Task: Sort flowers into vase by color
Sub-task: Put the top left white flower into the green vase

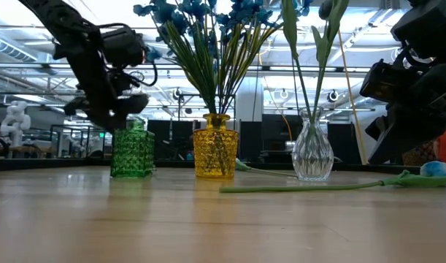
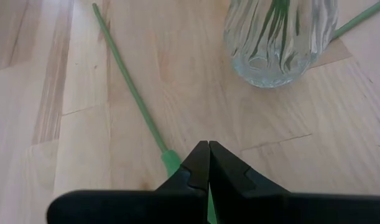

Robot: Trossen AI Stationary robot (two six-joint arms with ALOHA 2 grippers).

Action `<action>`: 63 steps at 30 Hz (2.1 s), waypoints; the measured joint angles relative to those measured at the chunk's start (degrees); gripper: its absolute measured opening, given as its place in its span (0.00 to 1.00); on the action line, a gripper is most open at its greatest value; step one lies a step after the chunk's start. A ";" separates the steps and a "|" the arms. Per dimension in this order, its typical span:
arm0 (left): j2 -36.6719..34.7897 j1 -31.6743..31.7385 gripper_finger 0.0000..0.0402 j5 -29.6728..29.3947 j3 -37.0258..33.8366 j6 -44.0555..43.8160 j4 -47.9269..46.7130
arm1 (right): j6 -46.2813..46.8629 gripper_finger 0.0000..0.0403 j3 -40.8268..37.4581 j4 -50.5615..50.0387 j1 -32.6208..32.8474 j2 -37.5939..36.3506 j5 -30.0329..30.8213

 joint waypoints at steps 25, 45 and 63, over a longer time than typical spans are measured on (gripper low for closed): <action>18.77 2.75 0.45 5.05 0.00 -13.44 16.48 | 0.04 0.00 0.00 0.09 -0.02 0.00 0.00; 25.22 5.22 0.28 3.64 0.11 -7.08 26.31 | -0.26 0.00 0.00 0.09 0.00 0.00 0.00; 23.87 6.66 0.01 0.60 0.00 1.63 30.37 | -0.50 0.00 0.00 0.09 -0.01 0.00 0.00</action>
